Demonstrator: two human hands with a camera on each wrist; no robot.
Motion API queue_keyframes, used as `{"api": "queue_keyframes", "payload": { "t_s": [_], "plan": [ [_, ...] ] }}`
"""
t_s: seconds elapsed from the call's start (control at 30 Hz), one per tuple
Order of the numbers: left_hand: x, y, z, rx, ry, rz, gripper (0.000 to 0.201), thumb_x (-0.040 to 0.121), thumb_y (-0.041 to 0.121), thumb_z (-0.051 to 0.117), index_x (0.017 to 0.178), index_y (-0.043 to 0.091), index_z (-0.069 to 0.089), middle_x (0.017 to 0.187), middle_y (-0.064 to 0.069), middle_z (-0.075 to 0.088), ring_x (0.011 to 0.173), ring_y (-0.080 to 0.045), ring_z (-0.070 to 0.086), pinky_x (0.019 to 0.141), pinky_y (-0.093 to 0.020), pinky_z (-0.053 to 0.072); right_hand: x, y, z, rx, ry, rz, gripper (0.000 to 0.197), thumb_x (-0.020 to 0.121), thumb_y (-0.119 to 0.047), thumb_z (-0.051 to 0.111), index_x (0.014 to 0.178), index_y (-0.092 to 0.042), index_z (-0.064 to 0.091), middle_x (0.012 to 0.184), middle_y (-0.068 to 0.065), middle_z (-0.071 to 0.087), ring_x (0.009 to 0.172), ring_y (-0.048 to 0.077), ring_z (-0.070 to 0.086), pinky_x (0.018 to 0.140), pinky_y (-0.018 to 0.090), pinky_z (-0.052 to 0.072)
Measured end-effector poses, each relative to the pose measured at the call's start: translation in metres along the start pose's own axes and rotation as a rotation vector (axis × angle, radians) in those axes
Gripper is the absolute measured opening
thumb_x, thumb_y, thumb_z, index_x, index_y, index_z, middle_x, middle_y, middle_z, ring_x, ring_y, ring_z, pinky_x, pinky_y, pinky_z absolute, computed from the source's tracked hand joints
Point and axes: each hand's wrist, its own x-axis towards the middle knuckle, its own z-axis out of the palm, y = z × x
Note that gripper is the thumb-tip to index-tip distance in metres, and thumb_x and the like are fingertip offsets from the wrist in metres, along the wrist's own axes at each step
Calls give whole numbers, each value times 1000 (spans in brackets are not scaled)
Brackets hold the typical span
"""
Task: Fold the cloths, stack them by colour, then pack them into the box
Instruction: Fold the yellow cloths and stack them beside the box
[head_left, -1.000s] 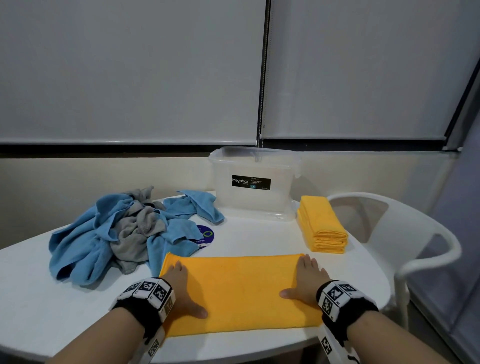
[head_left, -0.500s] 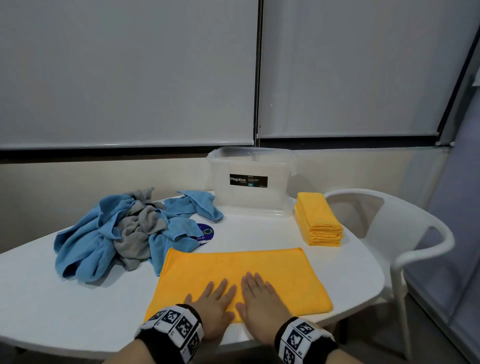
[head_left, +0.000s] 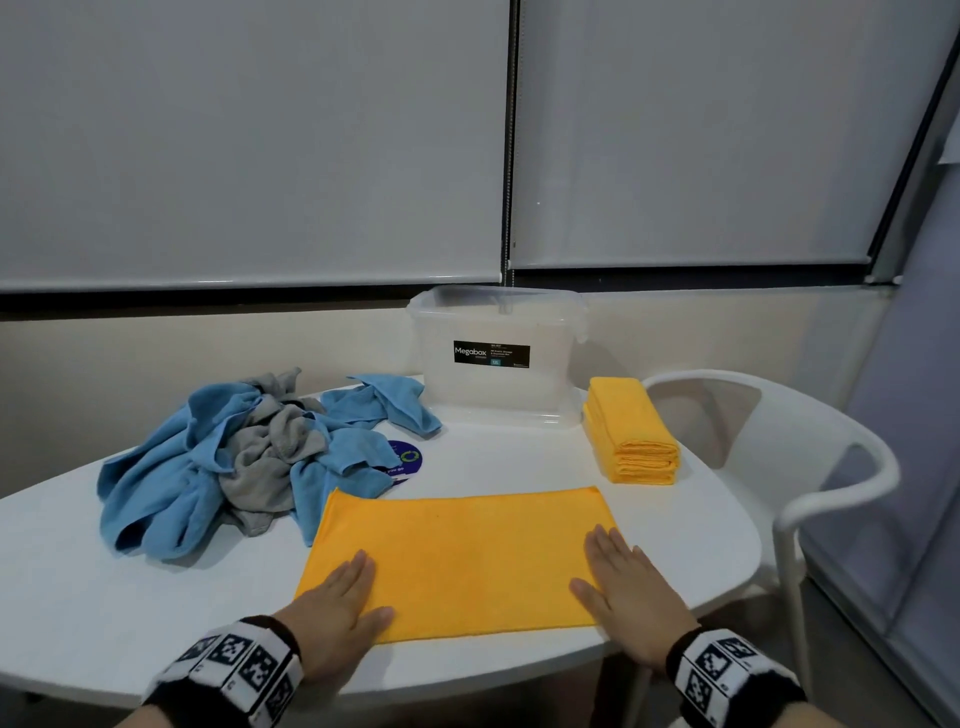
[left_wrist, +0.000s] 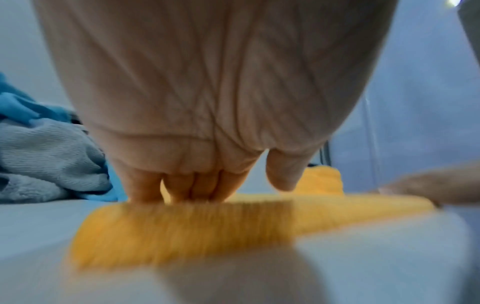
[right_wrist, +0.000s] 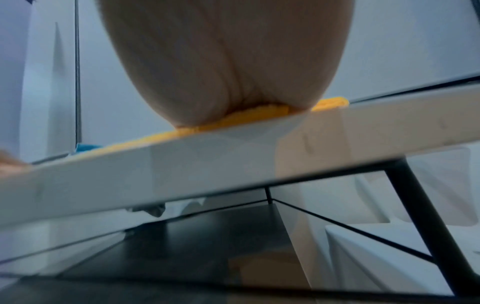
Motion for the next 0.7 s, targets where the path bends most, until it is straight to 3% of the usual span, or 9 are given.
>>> {"api": "queue_keyframes", "payload": {
  "t_s": [0.07,0.13,0.17,0.23,0.33,0.4,0.47,0.57,0.7],
  "plan": [
    [-1,-2,-14,-46,14,-34,79,95,63,19,153,9,8,160,-6,9,147,-21,14,116,-28,16,1,0,-11,49,-33,2,115,66,-82,-13,152,-10,13,161,6,7,148,19,3,119,33,7],
    [2,-7,-30,-73,123,-79,49,100,47,33,134,15,46,136,1,49,126,-19,47,101,-27,37,3,1,-26,146,-18,2,75,89,-65,11,136,-16,42,144,0,42,143,23,26,109,32,24],
    [5,-10,-37,-76,204,-116,37,99,45,39,117,18,57,119,4,58,110,-15,55,89,-25,43,3,2,-33,202,18,35,49,97,-54,24,129,-25,48,134,-9,48,139,23,33,104,31,29],
    [14,-19,-48,-69,365,-208,20,95,38,49,89,21,58,94,4,60,87,-12,56,65,-19,41,9,7,-42,255,147,101,39,101,-32,40,137,-20,45,139,-3,48,134,21,40,104,27,32],
    [28,-26,-59,-72,391,-385,23,89,32,57,74,21,44,79,3,51,74,-13,53,54,-19,35,25,12,-51,250,234,222,31,96,-26,50,122,-9,52,126,8,56,114,21,52,88,26,41],
    [34,-27,-61,-84,310,-468,28,87,34,60,72,20,42,77,5,48,77,-12,55,56,-19,38,31,8,-58,242,105,308,32,94,-35,54,112,-9,52,116,9,57,100,21,54,76,25,39],
    [39,-29,-58,-88,257,-527,32,84,42,65,75,20,44,78,7,49,80,-12,55,63,-20,41,33,3,-64,222,-15,353,44,91,-43,57,116,-7,52,111,8,57,94,20,53,75,24,40],
    [41,-28,-58,-88,224,-552,37,81,50,67,81,18,49,81,5,53,84,-14,56,71,-22,45,40,-3,-68,113,-90,365,52,89,-44,61,123,-7,49,119,6,56,112,21,56,82,26,43],
    [39,-25,-56,-118,210,-558,52,91,50,55,125,12,49,129,-2,55,119,-15,54,92,-22,44,45,-8,-70,48,-119,387,52,90,-41,61,127,-6,49,130,9,56,119,23,55,87,26,43]
  ]
}}
